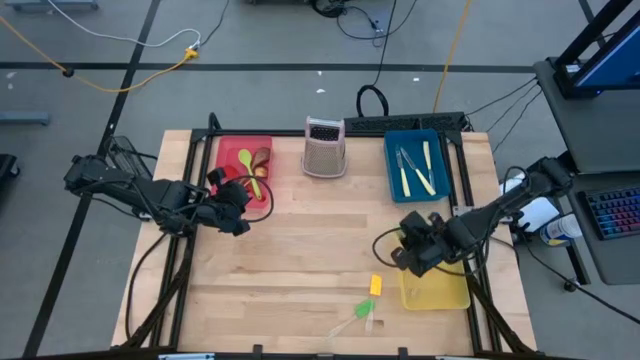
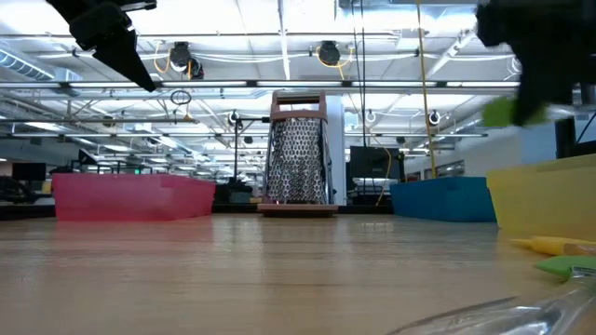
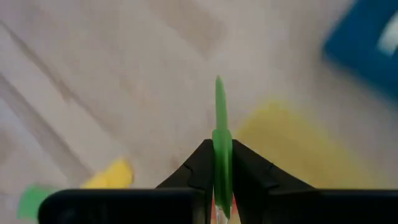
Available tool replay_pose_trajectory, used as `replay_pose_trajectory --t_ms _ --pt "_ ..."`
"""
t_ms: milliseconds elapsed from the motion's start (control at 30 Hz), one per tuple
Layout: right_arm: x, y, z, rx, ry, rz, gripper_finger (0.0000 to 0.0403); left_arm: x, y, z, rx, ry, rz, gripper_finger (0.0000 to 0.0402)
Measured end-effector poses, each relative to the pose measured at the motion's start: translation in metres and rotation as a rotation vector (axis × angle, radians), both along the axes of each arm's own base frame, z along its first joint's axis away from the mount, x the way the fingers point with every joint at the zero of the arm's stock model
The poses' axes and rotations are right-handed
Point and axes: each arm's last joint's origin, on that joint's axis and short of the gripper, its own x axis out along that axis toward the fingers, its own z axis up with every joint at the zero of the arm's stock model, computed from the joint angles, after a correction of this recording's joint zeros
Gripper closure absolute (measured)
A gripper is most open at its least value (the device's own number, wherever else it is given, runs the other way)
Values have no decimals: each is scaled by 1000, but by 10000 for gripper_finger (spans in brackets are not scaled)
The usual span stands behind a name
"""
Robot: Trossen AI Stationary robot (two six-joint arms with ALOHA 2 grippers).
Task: Pick & Place Kitchen Items
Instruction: Put the top green spatula into the yellow bin
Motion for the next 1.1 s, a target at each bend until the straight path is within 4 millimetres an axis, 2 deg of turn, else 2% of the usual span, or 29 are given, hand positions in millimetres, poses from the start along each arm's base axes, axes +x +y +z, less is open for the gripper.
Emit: replay_pose_trajectory --t_ms 133,267,533,700,1100 --pt "-14 6 -24 177 116 -106 379 0 0 0 0 1 0 314" --pt "-30 6 -52 265 224 -236 371 0 0 0 0 0 0 314" --pt "-50 -5 -82 201 308 -299 366 0 0 0 0 0 0 314" --pt "-55 -8 -88 178 330 -301 359 0 0 0 0 0 0 314" --pt "-55 -10 -84 185 334 -261 296 0 0 0 -1 -4 0 314"
